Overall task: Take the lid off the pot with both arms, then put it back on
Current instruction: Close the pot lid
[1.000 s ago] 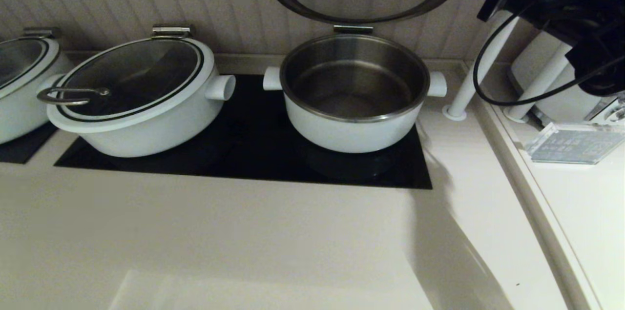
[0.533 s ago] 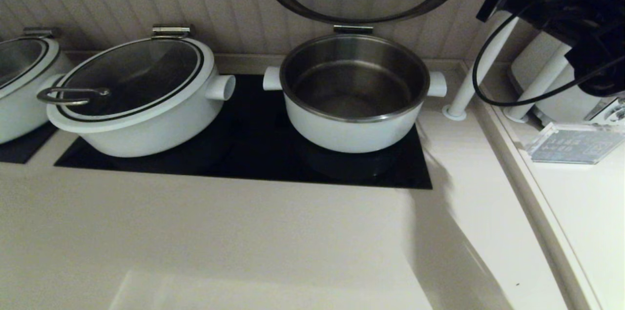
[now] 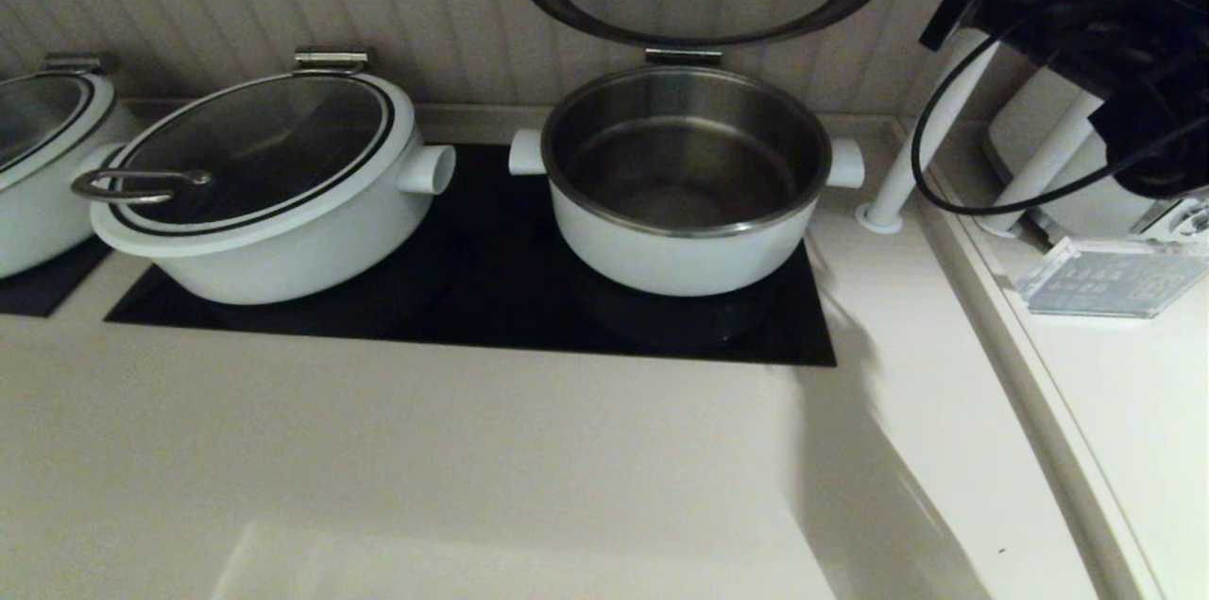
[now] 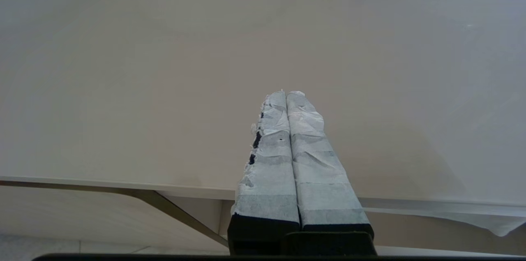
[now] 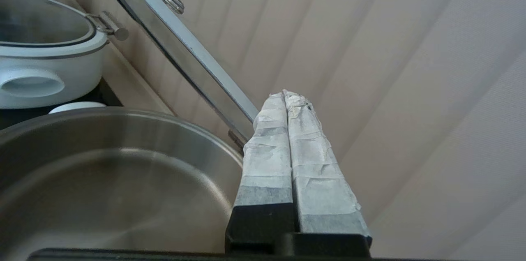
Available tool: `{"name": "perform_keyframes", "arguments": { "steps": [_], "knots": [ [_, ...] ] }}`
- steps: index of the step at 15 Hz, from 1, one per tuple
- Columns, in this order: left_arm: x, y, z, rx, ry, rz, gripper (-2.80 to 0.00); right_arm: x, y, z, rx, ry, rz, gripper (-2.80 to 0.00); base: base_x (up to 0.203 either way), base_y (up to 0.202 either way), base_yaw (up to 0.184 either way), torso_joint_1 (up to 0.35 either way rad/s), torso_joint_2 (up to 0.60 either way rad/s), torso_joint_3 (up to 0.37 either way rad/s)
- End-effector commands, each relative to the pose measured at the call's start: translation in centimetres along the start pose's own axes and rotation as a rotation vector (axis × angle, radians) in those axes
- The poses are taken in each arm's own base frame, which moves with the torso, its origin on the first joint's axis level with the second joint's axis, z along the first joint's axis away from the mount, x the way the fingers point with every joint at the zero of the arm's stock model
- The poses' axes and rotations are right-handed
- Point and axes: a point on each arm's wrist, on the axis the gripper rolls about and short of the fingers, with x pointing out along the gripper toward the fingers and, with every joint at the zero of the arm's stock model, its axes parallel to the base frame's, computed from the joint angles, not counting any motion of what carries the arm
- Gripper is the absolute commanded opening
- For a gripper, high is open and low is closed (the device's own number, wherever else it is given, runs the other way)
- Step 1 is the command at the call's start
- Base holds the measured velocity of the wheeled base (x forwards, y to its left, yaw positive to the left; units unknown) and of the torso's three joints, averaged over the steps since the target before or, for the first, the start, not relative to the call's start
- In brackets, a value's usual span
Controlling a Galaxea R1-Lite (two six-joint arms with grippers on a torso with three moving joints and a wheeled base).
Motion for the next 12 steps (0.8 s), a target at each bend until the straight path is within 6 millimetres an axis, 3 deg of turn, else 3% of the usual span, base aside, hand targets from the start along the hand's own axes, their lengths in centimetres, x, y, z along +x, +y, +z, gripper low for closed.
{"name": "perform_keyframes", "arguments": {
  "steps": [1, 12],
  "knots": [
    [0.0, 0.0, 0.0, 0.0, 0.0, 0.0, -2.8, -0.3, 0.3, 0.0, 0.005, 0.004, 0.015, -2.8, 0.0, 0.0, 0.0, 0.0, 0.0, 0.0],
    [0.0, 0.0, 0.0, 0.0, -0.002, 0.0, -2.8, -1.8, 2.1, -0.7, 0.03, 0.024, 0.038, -2.8, 0.0, 0.0, 0.0, 0.0, 0.0, 0.0]
  ]
}}
